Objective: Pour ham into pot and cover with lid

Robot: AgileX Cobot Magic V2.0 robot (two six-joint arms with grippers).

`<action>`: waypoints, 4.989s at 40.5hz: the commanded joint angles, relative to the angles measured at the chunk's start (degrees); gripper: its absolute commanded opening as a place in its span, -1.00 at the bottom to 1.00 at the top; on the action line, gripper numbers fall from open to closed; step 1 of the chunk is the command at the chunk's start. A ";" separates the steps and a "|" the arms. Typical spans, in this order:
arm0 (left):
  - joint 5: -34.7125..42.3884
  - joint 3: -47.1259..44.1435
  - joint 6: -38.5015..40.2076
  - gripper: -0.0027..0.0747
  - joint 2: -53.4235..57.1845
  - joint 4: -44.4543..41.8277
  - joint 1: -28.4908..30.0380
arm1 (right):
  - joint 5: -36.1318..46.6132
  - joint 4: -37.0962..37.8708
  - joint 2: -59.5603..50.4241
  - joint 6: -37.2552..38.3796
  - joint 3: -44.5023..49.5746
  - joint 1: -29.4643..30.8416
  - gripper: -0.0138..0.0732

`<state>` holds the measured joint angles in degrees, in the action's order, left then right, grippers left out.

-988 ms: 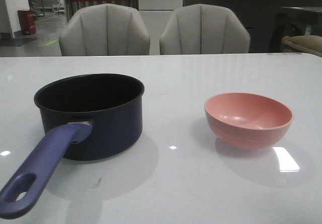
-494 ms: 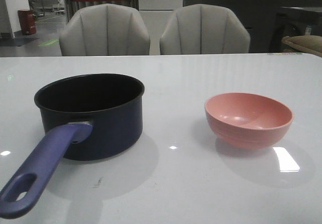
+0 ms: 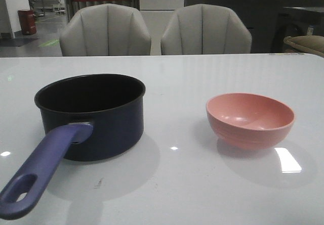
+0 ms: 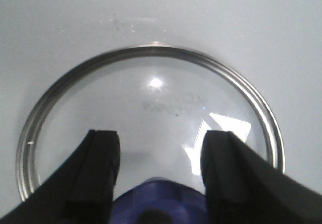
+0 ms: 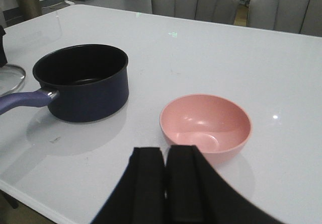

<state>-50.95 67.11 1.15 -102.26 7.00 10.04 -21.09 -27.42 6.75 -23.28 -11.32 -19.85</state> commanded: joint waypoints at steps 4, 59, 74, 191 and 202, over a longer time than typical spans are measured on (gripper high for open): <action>-1.14 1.27 -0.40 -0.07 3.24 0.40 -0.40 | 4.10 -0.82 0.64 -0.57 -1.62 -0.03 -0.37; -2.03 -9.71 -5.02 0.54 9.94 0.08 -3.77 | 4.10 -0.82 0.64 -0.57 -1.62 -0.03 -0.37; -1.02 -10.21 -4.91 0.33 10.10 -1.56 -3.77 | 4.10 -0.82 0.64 -0.57 -1.62 -0.03 -0.37; 1.65 -9.12 -0.35 -0.04 9.53 -4.12 -3.77 | 4.10 -0.82 0.64 -0.57 -1.62 -0.03 -0.37; 2.35 -8.34 -0.35 -0.04 15.29 -3.75 -3.77 | 4.10 -0.82 0.64 -0.57 -1.62 -0.03 -0.37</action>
<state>-49.61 56.73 0.00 -91.00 2.66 6.42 -21.09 -27.42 6.75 -23.28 -11.32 -19.85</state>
